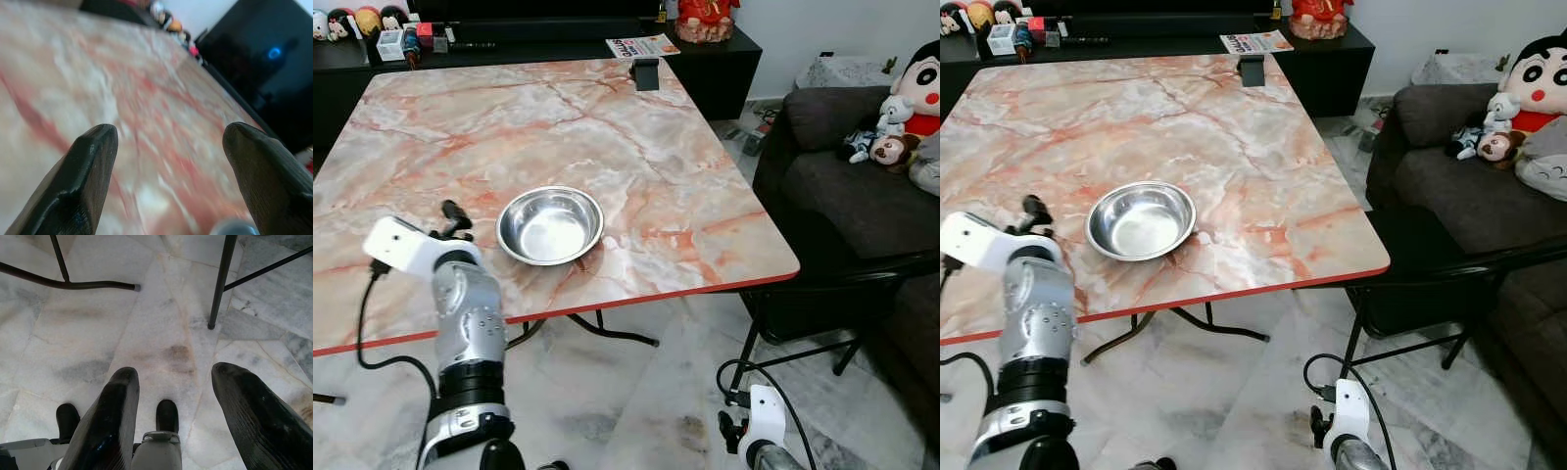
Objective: Setting the table
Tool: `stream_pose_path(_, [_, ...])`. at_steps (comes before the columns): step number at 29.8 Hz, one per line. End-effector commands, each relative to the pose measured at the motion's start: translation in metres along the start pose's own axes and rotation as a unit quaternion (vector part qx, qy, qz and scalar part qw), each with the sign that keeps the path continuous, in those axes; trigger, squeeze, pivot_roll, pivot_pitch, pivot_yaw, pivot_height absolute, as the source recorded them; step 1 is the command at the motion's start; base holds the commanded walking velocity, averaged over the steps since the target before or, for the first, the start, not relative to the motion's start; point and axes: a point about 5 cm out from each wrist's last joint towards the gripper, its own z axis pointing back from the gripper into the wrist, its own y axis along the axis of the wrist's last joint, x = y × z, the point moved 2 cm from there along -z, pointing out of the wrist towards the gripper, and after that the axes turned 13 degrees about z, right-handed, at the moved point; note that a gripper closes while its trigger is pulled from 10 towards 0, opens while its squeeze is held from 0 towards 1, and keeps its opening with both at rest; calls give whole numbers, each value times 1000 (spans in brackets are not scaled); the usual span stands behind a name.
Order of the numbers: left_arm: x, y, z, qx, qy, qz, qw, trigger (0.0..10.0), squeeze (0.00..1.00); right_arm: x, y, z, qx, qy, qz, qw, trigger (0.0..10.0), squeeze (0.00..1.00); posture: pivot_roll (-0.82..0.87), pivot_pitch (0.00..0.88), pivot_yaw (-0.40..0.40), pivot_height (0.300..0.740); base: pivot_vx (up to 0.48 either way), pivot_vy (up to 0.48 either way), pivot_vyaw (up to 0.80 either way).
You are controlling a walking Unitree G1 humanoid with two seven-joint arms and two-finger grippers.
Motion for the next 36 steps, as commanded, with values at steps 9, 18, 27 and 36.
stream_pose_path(9, [-24,59,-24,112,-79,-318,938,10000,0,3,-4,1,-3,-2,-3,1000,10000,0,71,114,-54,740,0,0,0])
stream_pose_path(18, [-68,25,-6,-14,-180,-368,912,10000,0,2,0,0,3,1,-3,1000,10000,0,89,118,-56,740,0,0,0])
stream_pose_path(27, [-61,11,1,-19,-198,-332,922,10000,0,3,2,0,6,-1,12,1000,10000,0,95,113,-62,740,0,0,0])
stream_pose_path(36, [-52,-3,6,-23,-206,-313,927,10000,0,5,2,0,10,-7,23,1000,10000,0,81,94,-56,740,0,0,655])
